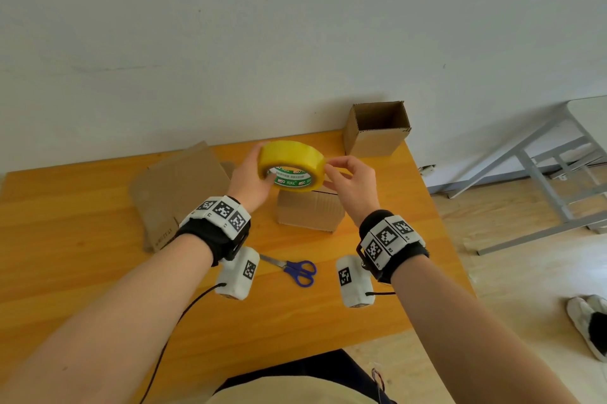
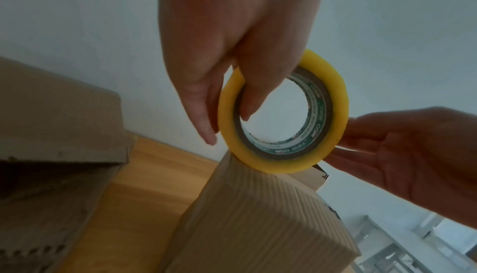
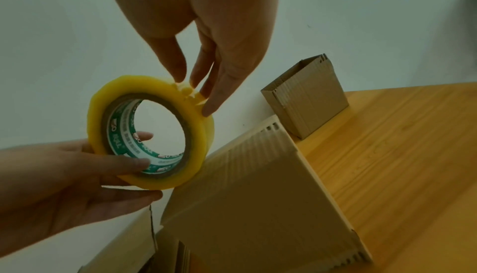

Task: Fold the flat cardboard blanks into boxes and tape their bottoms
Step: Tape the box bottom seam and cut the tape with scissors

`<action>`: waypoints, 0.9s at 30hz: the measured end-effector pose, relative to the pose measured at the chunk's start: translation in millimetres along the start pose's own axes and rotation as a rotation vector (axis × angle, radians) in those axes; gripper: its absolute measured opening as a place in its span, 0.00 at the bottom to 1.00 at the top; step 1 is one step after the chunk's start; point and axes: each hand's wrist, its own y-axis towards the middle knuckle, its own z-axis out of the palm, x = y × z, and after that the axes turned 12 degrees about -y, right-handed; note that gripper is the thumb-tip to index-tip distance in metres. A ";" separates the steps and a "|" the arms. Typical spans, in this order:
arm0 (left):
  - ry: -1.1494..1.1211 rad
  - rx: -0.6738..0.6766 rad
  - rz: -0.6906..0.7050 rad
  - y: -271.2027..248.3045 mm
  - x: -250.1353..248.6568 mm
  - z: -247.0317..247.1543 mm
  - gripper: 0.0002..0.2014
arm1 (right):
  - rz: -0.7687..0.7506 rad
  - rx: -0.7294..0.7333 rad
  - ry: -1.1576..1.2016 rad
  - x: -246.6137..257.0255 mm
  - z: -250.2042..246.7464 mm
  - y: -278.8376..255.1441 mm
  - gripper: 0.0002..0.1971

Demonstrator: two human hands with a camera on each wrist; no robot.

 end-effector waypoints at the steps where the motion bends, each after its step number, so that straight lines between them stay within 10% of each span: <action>1: -0.033 -0.005 -0.026 -0.5 1.2 1.5 0.29 | 0.004 -0.011 0.015 -0.7 0.3 0.0 0.08; 7: -0.239 -0.114 -0.173 1.4 0.4 15.2 0.12 | 0.035 -0.046 0.119 -4.0 0.8 -1.0 0.04; 18: -0.748 -0.163 -0.421 -4.7 -6.8 37.4 0.07 | 0.114 -0.042 0.242 -13.9 1.3 1.1 0.03; 27: -0.747 -0.239 -0.441 0.6 -10.1 40.6 0.09 | 0.204 0.057 0.232 -17.0 0.1 5.3 0.05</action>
